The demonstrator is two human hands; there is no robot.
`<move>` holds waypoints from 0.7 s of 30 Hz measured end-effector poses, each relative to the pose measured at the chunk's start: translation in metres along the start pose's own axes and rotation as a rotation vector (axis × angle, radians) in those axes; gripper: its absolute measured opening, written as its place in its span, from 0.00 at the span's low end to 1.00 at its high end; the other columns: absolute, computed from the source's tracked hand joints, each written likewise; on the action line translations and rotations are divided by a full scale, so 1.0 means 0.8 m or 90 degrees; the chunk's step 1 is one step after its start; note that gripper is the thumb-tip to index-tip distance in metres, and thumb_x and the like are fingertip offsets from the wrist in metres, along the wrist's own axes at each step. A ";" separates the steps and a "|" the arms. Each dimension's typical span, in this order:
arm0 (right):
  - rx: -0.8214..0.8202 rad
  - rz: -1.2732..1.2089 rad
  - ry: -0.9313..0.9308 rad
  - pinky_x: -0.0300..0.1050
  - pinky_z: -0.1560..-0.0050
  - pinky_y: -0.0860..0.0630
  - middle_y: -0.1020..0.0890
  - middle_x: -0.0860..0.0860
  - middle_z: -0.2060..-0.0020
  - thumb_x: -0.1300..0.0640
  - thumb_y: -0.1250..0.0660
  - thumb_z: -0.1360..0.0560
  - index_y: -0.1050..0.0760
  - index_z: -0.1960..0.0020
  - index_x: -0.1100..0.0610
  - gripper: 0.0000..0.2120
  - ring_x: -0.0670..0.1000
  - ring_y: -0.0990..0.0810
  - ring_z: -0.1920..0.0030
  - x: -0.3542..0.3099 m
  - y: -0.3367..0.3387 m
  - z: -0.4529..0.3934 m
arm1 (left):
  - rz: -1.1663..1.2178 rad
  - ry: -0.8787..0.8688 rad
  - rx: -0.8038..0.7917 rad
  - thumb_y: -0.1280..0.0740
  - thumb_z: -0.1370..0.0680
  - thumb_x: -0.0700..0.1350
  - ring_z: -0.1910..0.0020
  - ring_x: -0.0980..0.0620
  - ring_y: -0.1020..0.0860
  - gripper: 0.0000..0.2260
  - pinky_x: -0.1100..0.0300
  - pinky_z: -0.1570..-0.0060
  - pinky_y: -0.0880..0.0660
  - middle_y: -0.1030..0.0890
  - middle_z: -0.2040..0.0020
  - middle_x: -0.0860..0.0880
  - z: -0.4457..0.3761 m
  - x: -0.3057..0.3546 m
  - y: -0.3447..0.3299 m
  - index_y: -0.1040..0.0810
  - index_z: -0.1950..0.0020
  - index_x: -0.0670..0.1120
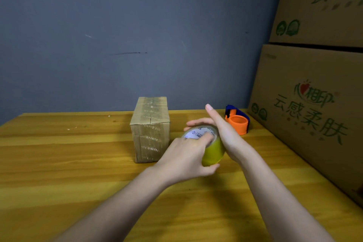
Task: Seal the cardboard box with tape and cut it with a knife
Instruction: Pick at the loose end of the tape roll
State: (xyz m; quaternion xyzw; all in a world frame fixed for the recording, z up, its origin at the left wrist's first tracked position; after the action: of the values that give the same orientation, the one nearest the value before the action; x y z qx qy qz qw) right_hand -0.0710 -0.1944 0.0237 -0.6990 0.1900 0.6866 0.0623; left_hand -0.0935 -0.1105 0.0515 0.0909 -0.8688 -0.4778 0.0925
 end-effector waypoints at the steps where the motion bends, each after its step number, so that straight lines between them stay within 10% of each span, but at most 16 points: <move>1: 0.006 -0.024 -0.003 0.48 0.41 0.24 0.14 0.56 0.52 0.36 0.50 0.23 0.17 0.50 0.59 0.32 0.54 0.17 0.48 0.004 -0.001 0.001 | -0.018 -0.018 0.001 0.35 0.28 0.60 0.54 0.44 0.22 0.20 0.58 0.63 0.35 0.20 0.50 0.46 0.001 0.002 0.001 0.31 0.44 0.48; 10: 0.059 -0.061 -0.053 0.41 0.64 0.22 0.19 0.56 0.64 0.37 0.46 0.23 0.24 0.56 0.58 0.25 0.49 0.21 0.67 0.038 0.003 -0.005 | -0.015 -0.051 -0.046 0.36 0.27 0.59 0.56 0.48 0.22 0.21 0.61 0.64 0.36 0.19 0.51 0.47 0.010 0.002 -0.013 0.30 0.41 0.47; 17: -0.051 -0.099 -0.171 0.43 0.63 0.23 0.19 0.56 0.65 0.34 0.48 0.24 0.23 0.52 0.59 0.30 0.51 0.20 0.66 0.070 0.008 -0.019 | 0.001 -0.068 -0.095 0.36 0.27 0.63 0.53 0.47 0.23 0.24 0.58 0.61 0.37 0.20 0.50 0.49 0.007 0.012 -0.034 0.31 0.40 0.48; 21: 0.209 -0.089 -0.085 0.46 0.58 0.25 0.20 0.56 0.65 0.40 0.48 0.21 0.23 0.56 0.61 0.27 0.53 0.21 0.63 0.063 0.080 -0.033 | 0.011 -0.029 -0.120 0.43 0.22 0.58 0.49 0.43 0.23 0.18 0.55 0.56 0.33 0.21 0.46 0.46 -0.021 0.001 -0.054 0.33 0.38 0.49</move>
State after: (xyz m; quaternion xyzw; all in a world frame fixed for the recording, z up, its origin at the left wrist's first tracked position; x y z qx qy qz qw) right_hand -0.0691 -0.2713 -0.0132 -0.6437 0.2454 0.6855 0.2357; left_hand -0.0868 -0.1471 0.0242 0.0637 -0.8226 -0.5586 0.0852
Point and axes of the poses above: each hand's wrist, its own z-axis away from the middle knuckle, its own y-axis out of the back of the hand, x = y × z, the point moved 10 cm from there along -z, towards the middle knuckle
